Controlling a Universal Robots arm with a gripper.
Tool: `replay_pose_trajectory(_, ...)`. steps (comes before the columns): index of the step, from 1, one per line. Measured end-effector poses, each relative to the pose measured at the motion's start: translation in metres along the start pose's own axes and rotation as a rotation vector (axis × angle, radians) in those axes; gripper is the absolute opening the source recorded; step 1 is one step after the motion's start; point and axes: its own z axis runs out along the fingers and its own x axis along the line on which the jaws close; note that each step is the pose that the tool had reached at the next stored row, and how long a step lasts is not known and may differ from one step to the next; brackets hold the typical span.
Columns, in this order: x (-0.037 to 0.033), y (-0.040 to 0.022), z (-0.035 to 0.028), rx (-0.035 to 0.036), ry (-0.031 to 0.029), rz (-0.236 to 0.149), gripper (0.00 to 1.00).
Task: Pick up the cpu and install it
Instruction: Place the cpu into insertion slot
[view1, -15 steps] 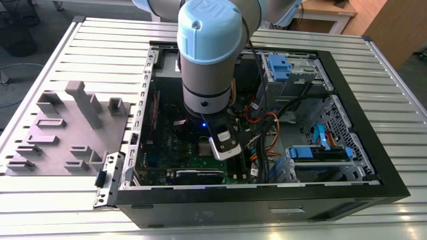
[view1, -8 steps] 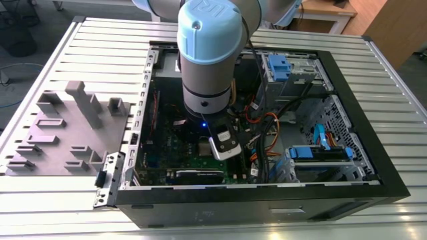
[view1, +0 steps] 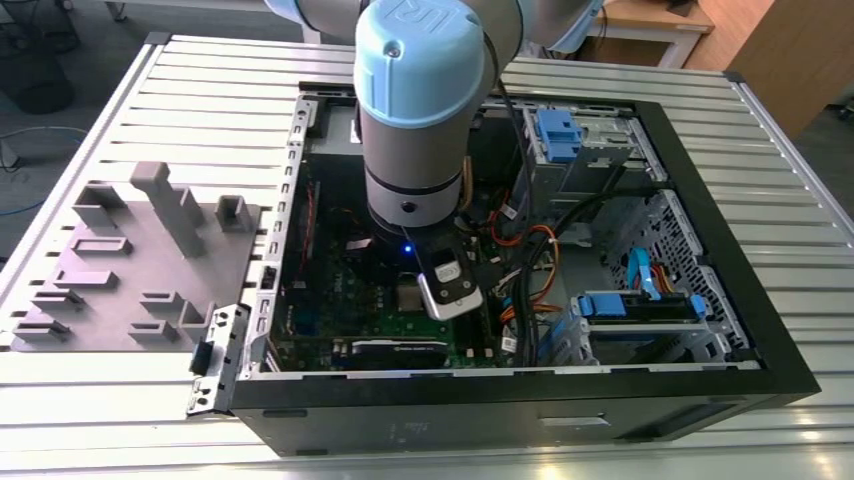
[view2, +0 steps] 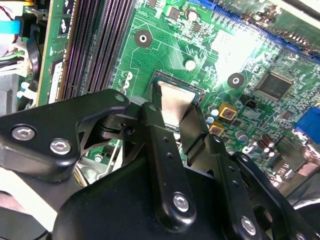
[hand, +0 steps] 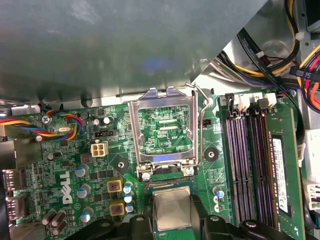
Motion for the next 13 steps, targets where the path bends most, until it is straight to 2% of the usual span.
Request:
replay_pose_trajectory(11,-0.0004,-0.0001,-0.0109,0.0013,0.0003,0.000,0.39)
replay_pose_trajectory(13,-0.0005,0.0000,-0.0146,0.0014,0.0003,0.000,0.39)
